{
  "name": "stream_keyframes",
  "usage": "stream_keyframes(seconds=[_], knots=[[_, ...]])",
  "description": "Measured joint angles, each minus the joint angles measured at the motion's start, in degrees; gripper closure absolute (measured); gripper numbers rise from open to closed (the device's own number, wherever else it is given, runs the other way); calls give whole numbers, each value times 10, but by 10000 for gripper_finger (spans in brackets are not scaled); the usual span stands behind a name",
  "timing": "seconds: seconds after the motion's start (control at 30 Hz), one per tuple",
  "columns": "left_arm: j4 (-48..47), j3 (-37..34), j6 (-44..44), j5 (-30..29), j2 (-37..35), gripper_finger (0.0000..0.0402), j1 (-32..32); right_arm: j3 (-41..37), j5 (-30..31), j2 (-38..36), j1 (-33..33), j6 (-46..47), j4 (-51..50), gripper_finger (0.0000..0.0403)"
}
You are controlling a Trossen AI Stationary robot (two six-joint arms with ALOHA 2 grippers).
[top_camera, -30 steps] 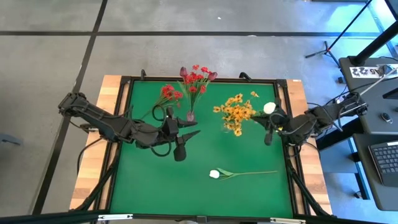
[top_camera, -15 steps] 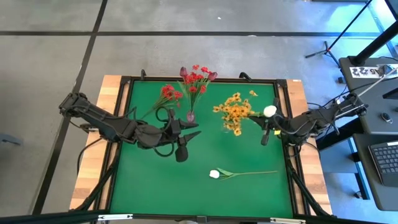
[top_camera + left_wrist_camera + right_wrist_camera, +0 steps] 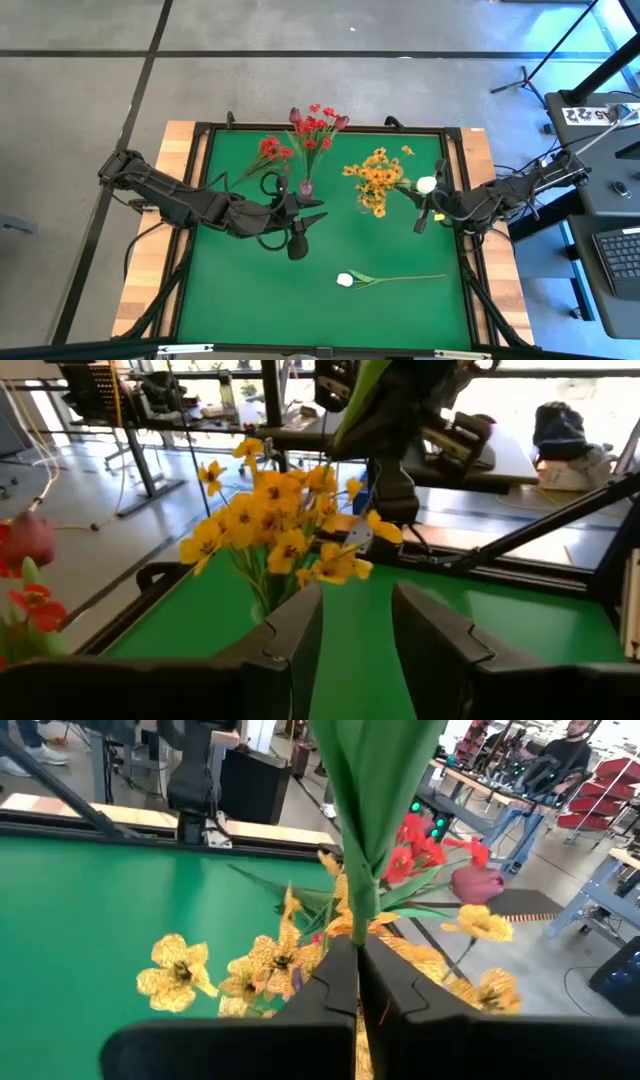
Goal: Sort flowers into vase by color
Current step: Put the bottom white tulips into the transparent vase
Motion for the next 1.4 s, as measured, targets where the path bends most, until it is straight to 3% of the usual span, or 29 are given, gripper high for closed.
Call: stream_keyframes(seconds=[0.53, 1.0, 1.4], knots=[[8, 0, -26, 20, 5, 284, 6, 0, -36, 55, -6, 26, -9, 402], [11, 0, -27, 24, 4, 284, 6, 1, -196, 86, -134, 101, -45, 402], [11, 0, -27, 25, 4, 284, 6, 1, -197, 84, -189, 76, 4, 402]])
